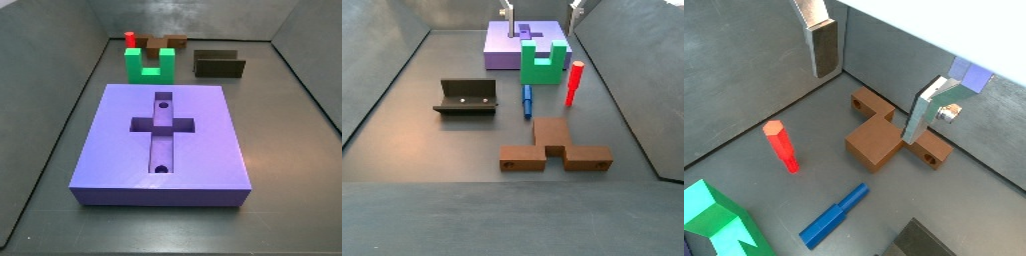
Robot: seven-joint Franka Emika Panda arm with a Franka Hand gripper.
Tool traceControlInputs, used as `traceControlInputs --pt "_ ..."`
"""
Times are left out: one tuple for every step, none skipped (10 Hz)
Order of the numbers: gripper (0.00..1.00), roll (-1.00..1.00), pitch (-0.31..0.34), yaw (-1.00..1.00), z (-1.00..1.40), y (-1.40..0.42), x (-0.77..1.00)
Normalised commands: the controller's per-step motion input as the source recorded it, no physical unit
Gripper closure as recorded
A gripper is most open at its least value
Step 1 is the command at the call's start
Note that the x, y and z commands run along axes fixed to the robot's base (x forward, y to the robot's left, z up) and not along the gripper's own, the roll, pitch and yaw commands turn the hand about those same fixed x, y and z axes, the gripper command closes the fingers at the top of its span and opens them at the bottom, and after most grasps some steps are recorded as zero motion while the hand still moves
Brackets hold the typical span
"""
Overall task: Pick up the green object. Move up. Move to above the board. Insert the green object.
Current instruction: Pick up the green object.
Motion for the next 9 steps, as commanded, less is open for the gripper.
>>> traceControlInputs --pt "0.00 0.00 0.000 0.00 0.00 -0.06 0.00" --pt "0.00 0.00 0.000 0.00 0.00 -0.37 0.02" --pt "0.00 -0.01 -0.036 0.00 0.05 -0.92 0.00" --pt "0.00 -0.01 0.000 0.00 0.00 -1.00 0.00" --pt "0.00 0.00 0.000 0.00 -0.08 -1.00 0.05" --pt "0.00 -0.03 -0.076 0.11 -0.29 -0.96 -0.10" --pt "0.00 -0.05 -0.094 0.13 -0.29 -0.90 -0.12" --pt "0.00 -0.01 -0.123 0.14 -0.32 -0.95 -0.07" --pt "0.00 0.01 -0.169 0.15 -0.34 -0.98 -0.02"
